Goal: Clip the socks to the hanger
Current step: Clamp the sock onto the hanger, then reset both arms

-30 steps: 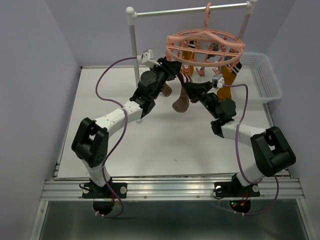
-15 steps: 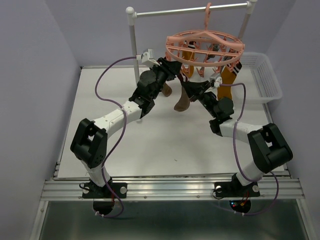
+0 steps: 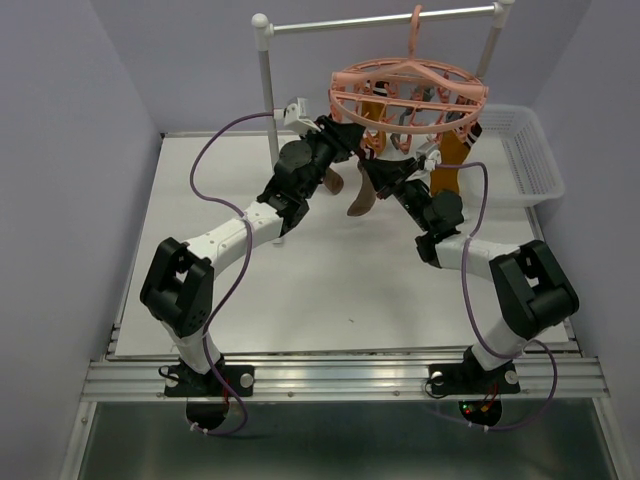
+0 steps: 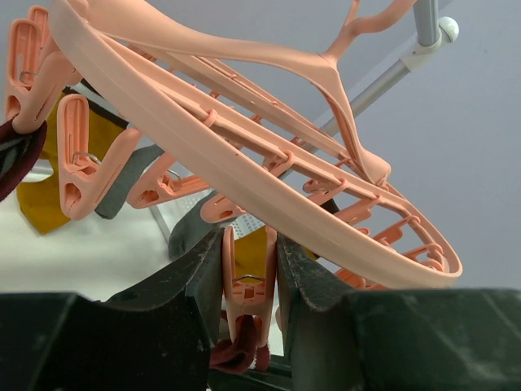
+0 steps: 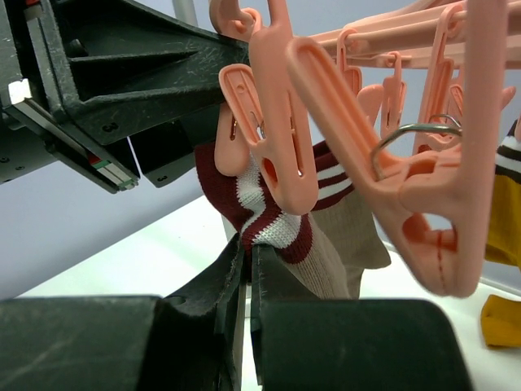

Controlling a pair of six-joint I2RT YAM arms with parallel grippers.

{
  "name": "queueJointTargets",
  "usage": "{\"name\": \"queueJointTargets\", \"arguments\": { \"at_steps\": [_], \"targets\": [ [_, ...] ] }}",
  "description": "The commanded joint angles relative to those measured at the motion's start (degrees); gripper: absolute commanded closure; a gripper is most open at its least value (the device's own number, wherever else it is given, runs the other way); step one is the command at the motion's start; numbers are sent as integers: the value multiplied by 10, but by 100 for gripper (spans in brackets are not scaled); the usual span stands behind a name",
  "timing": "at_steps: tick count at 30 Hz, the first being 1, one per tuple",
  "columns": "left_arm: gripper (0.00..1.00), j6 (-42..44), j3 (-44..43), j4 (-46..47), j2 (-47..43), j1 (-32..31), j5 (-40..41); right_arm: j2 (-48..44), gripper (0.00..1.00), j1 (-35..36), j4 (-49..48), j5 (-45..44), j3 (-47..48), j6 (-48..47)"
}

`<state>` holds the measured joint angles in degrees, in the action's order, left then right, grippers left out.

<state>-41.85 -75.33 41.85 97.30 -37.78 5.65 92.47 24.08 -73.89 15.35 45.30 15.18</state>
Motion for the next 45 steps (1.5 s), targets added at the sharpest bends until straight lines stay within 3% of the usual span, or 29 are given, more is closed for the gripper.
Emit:
{"name": "queueJointTargets", "arguments": {
  "at_steps": [1, 4, 6, 7, 8, 9, 11, 12, 13, 16, 21, 25, 26, 27, 30, 32, 35, 38, 42, 45],
  "targets": [
    [100, 7, -11, 3, -18, 0, -8, 6, 98, 4, -133, -15, 29, -3],
    [100, 8, -11, 1, -17, 0, -8, 8, 98, 4, -139, -16, 32, -3],
    [89, 13, -15, -1, -17, 0, -10, 8, 98, 4, -139, -20, 34, -2],
    [82, 13, -15, -4, -17, 0, -10, 7, 98, 4, -141, -21, 34, -2],
    [64, 16, -16, -5, -16, 1, -11, 5, 98, 4, -141, -21, 33, -1],
    [53, 18, -17, -6, -17, 0, -12, 3, 98, 4, -141, -20, 33, -1],
    [41, 19, -18, -9, -17, 1, -10, 0, 97, 4, -144, -20, 27, 1],
    [24, 19, -18, -9, -18, 1, -10, -4, 95, 4, -142, -22, 25, 1],
    [22, 19, -18, -9, -18, 1, -10, -6, 93, 4, -143, -24, 23, 4],
    [22, 22, -20, -8, -18, 1, -15, -14, 91, 4, -137, -28, 12, 3],
    [18, 23, -19, -9, -22, 1, -17, -31, 63, 4, -124, -42, -5, 9],
    [10, 27, -11, -11, -31, 1, -13, -65, 24, 4, -76, -68, -31, 10],
    [7, 29, -5, -12, -36, 1, -12, -85, 5, 4, -70, -87, -49, 14],
    [7, 32, -2, -12, -39, 1, -12, -97, 0, 4, -64, -96, -60, 16],
    [5, 44, 18, -19, -47, 1, -7, -148, 0, 4, 18, -130, -74, 17],
    [5, 54, 42, -24, -57, 1, -2, -172, 0, 4, 154, -149, -64, 19],
    [4, 87, 78, -32, -73, 1, -3, -207, 0, 4, 326, -255, -32, 36],
    [3, 125, 123, -38, -104, 0, -7, -244, 0, 4, 401, -347, -45, 54],
    [1, 152, 161, -86, -146, 0, 12, -303, 0, 4, 444, -377, -93, 67],
    [1, 158, 185, -142, -180, 0, 64, -349, 0, 4, 529, -438, -108, 69]
  ]
}}
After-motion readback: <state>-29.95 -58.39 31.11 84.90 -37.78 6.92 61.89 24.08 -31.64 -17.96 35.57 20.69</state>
